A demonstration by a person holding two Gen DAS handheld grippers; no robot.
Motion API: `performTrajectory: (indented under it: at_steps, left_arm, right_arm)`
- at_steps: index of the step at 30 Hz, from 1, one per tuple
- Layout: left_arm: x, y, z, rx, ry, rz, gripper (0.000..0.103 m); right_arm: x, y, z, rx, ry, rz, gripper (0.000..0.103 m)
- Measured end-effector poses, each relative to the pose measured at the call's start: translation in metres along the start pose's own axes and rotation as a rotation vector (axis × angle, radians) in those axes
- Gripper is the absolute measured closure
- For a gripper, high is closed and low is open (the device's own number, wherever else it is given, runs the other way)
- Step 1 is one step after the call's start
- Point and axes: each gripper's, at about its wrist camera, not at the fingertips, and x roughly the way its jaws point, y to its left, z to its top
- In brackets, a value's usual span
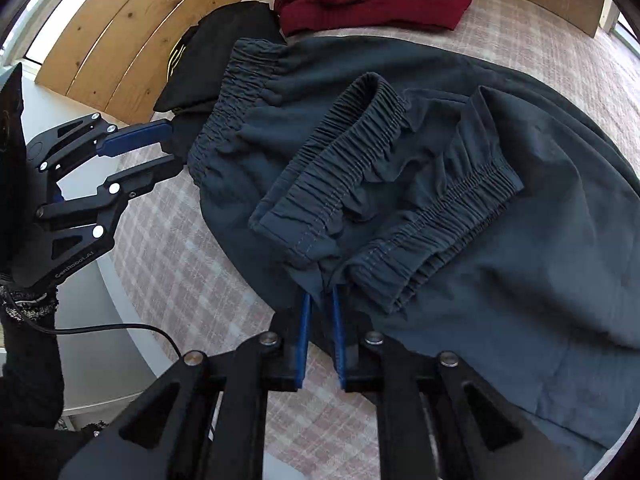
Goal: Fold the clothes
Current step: 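Release the waistband with the right gripper and smooth the folded pants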
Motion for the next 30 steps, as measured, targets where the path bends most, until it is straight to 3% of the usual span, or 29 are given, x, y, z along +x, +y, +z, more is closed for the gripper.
performTrajectory:
  at_steps: [1,3,4,6,9,11,13,16,19,21,22,23,25,26,27,29,30]
  left_arm:
    - [-0.001,-0.001,0.004,0.006,-0.008,-0.006,0.075]
    - [-0.004,-0.006,0.016,0.021,-0.027,-0.027,0.075]
    - [-0.005,-0.010,0.023,0.029,-0.038,-0.044,0.075]
    - [-0.005,-0.021,0.038,0.042,-0.059,-0.087,0.074]
    - [0.014,-0.040,0.064,0.038,-0.043,-0.161,0.059]
    - [0.031,-0.056,0.081,0.027,-0.016,-0.196,0.059]
    - [0.051,-0.078,0.095,0.069,0.016,-0.165,0.058]
    - [0.082,-0.103,0.105,0.134,0.091,-0.078,0.057]
    - [0.102,-0.105,0.102,0.107,0.155,-0.098,0.057]
    - [0.105,-0.099,0.099,0.072,0.181,-0.102,0.073]
    - [0.104,-0.093,0.097,0.040,0.185,-0.095,0.095]
    - [0.101,-0.087,0.095,0.007,0.188,-0.082,0.102]
    - [0.086,-0.082,0.092,-0.035,0.159,-0.102,0.102]
    - [0.077,-0.083,0.092,-0.042,0.144,-0.116,0.093]
    - [0.069,-0.088,0.094,-0.032,0.136,-0.118,0.072]
    - [0.062,-0.105,0.099,0.017,0.124,-0.104,0.047]
    - [0.063,-0.112,0.102,0.041,0.127,-0.104,0.047]
  right_arm:
    - [0.000,-0.001,-0.002,0.020,0.027,0.006,0.087]
    - [-0.033,-0.019,-0.014,0.060,-0.023,0.007,0.075]
    - [-0.049,-0.031,-0.021,0.081,-0.051,0.008,0.064]
    - [-0.069,-0.064,-0.034,0.127,-0.078,-0.047,0.063]
    - [-0.090,-0.115,-0.053,0.204,-0.103,-0.126,0.063]
    - [-0.092,-0.149,-0.064,0.278,-0.100,-0.138,0.063]
    - [-0.091,-0.180,-0.071,0.352,-0.092,-0.134,0.063]
    - [-0.083,-0.206,-0.078,0.354,-0.074,-0.153,0.063]
    - [-0.074,-0.226,-0.084,0.355,-0.035,-0.156,0.063]
    - [-0.070,-0.236,-0.088,0.357,-0.023,-0.149,0.063]
    - [-0.068,-0.241,-0.090,0.358,-0.018,-0.140,0.063]
    - [-0.068,-0.243,-0.091,0.355,-0.016,-0.130,0.063]
    - [-0.069,-0.246,-0.091,0.345,-0.013,-0.110,0.063]
    - [-0.069,-0.248,-0.092,0.340,-0.011,-0.100,0.063]
    - [-0.069,-0.248,-0.092,0.332,-0.008,-0.099,0.063]
    - [-0.069,-0.247,-0.091,0.314,0.000,-0.103,0.063]
    - [-0.069,-0.246,-0.091,0.305,0.004,-0.105,0.063]
